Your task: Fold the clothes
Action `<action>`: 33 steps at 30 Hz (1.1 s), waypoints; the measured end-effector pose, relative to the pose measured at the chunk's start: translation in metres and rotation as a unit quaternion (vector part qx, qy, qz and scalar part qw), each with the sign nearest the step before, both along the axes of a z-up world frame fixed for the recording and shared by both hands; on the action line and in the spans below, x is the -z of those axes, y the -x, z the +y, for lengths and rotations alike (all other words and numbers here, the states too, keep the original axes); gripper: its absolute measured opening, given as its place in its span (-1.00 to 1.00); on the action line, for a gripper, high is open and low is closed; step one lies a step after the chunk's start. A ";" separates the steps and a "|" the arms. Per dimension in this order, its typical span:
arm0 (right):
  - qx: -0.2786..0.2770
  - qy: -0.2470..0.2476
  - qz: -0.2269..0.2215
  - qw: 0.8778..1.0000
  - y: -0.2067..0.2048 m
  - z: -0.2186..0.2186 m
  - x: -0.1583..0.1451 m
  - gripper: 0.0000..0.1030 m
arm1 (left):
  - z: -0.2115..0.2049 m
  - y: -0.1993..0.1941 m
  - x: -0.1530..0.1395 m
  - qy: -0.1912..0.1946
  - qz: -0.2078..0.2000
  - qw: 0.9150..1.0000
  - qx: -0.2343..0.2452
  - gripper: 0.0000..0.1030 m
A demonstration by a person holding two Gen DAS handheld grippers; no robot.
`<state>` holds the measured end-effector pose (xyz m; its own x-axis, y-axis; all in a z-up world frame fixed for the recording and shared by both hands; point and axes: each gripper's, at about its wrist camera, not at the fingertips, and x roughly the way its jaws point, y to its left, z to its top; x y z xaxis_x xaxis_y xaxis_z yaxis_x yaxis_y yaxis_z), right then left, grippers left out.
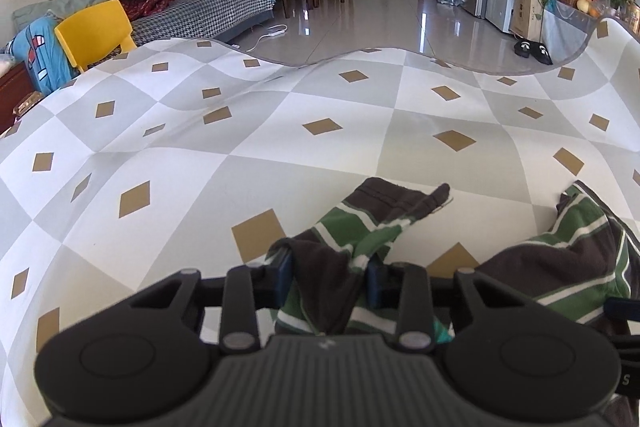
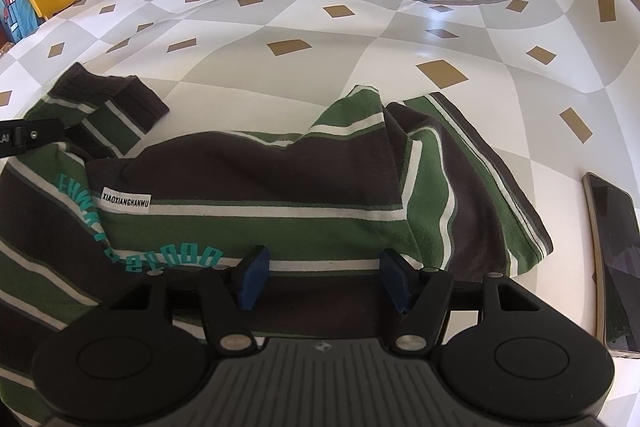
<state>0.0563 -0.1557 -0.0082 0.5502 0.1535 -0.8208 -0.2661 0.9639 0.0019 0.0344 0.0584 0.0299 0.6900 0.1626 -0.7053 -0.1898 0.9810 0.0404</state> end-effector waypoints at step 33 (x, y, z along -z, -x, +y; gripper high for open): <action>0.006 0.015 -0.002 1.000 0.009 0.001 0.000 0.19 | 0.092 0.065 -0.008 0.059 0.001 0.991 -0.119 0.53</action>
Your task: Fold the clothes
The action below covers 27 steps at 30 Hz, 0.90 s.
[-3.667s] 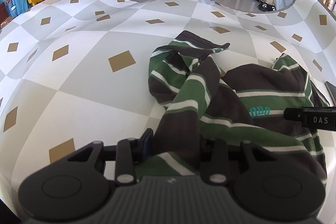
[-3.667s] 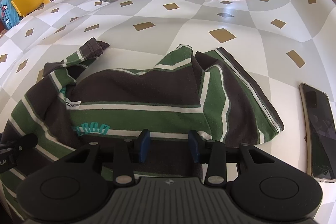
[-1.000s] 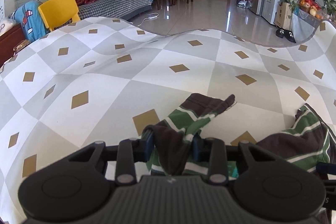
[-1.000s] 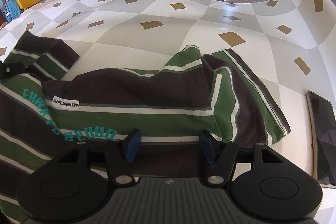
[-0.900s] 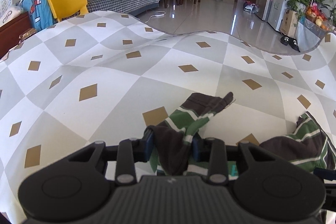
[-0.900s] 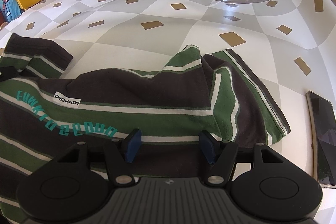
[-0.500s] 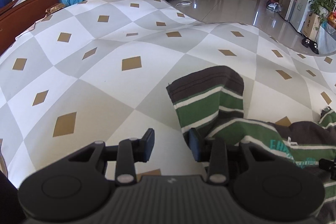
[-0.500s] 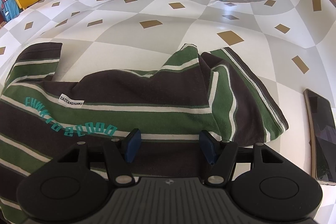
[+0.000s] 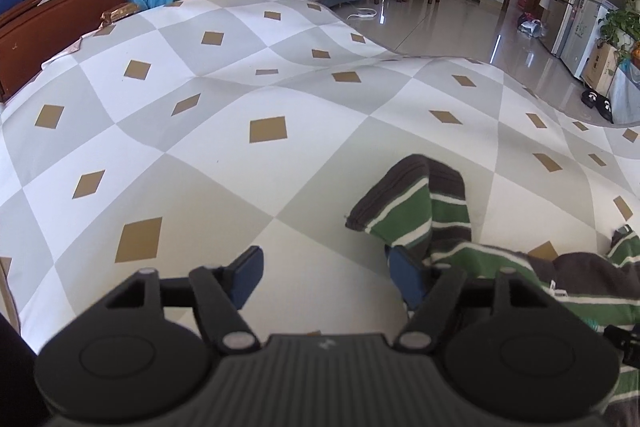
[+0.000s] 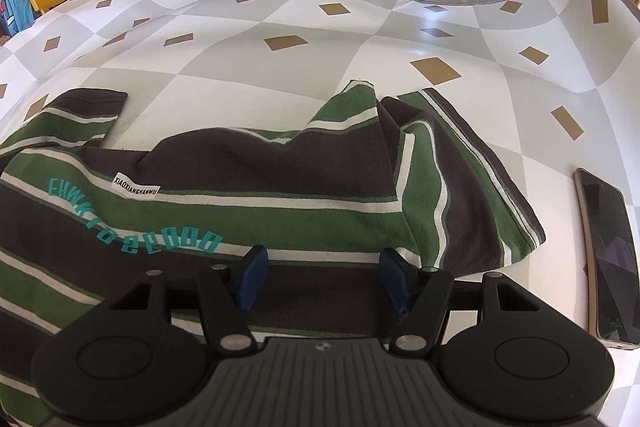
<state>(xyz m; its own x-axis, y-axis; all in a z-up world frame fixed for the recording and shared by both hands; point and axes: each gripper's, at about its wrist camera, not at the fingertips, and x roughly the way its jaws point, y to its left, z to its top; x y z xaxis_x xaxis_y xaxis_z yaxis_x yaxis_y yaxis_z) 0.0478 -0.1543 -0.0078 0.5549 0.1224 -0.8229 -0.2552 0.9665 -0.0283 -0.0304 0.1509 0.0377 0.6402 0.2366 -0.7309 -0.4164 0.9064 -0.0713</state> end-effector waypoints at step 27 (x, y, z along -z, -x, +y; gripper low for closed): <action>0.000 -0.002 -0.003 1.000 -0.002 0.001 0.001 0.22 | -0.017 -0.099 0.041 -0.008 0.066 0.995 0.074 0.50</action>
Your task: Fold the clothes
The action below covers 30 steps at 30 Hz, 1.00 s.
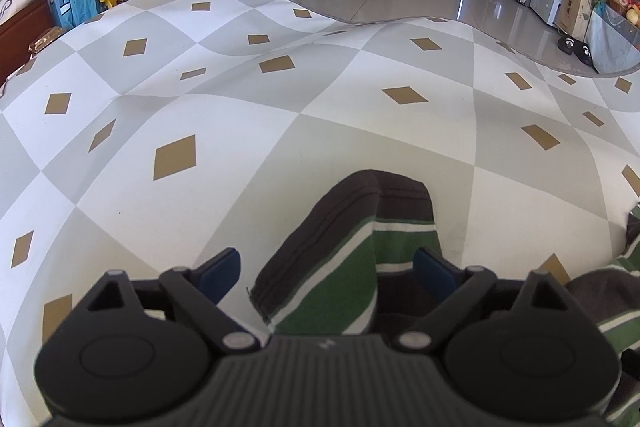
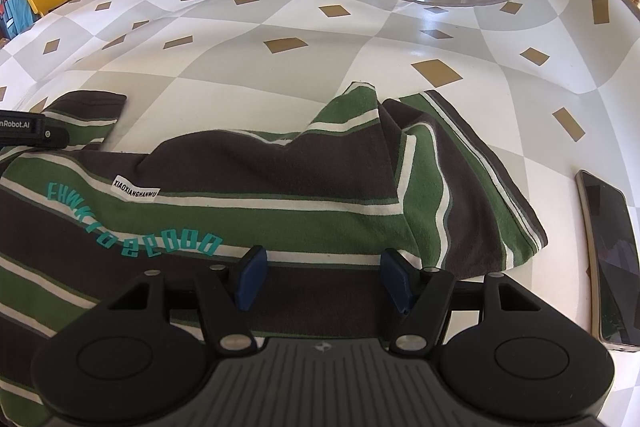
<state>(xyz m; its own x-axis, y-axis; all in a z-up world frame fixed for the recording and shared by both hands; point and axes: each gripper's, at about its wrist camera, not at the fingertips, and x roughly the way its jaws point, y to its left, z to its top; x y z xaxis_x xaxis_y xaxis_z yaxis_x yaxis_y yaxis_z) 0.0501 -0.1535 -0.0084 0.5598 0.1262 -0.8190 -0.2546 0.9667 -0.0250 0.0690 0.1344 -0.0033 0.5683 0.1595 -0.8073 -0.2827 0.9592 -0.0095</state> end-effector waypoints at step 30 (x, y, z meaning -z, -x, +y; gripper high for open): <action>-0.001 0.009 0.023 1.000 0.002 0.000 -0.004 0.19 | 0.066 0.075 -0.017 0.027 -0.015 0.992 -0.121 -0.43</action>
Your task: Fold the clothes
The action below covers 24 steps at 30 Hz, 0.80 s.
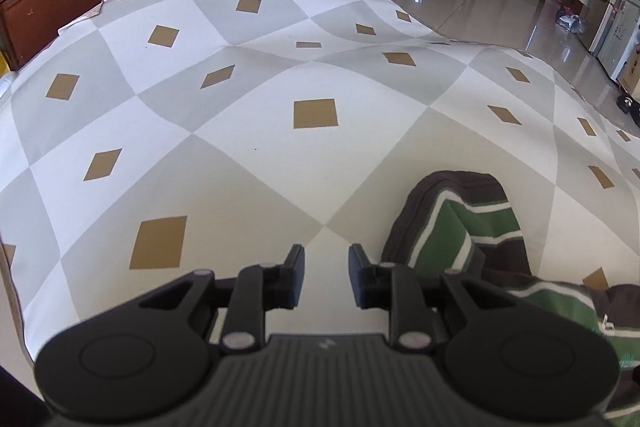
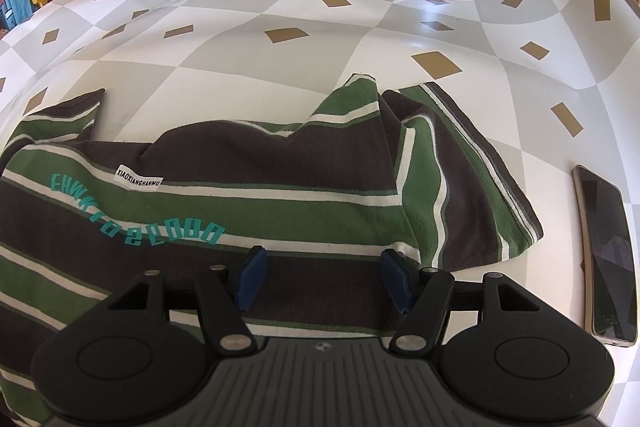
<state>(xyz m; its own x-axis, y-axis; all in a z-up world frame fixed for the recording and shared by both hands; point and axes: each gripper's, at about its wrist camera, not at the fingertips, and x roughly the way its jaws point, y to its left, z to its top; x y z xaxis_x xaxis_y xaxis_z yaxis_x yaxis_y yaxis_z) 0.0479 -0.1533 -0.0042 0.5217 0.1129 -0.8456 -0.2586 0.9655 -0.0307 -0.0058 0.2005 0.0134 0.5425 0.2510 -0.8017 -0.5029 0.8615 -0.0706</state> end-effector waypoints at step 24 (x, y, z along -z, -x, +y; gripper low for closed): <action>0.031 -0.076 0.031 0.996 -0.003 -0.013 -0.025 0.19 | -0.030 -0.087 0.015 -0.008 0.030 0.990 0.136 0.82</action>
<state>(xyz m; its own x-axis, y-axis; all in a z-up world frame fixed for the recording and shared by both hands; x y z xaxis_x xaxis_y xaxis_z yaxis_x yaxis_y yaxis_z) 0.0512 -0.1663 0.0206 0.4786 0.2111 -0.8523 -0.1944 0.9721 0.1316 0.0810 0.1706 -0.0018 0.5441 0.1153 -0.8311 -0.2546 0.9665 -0.0326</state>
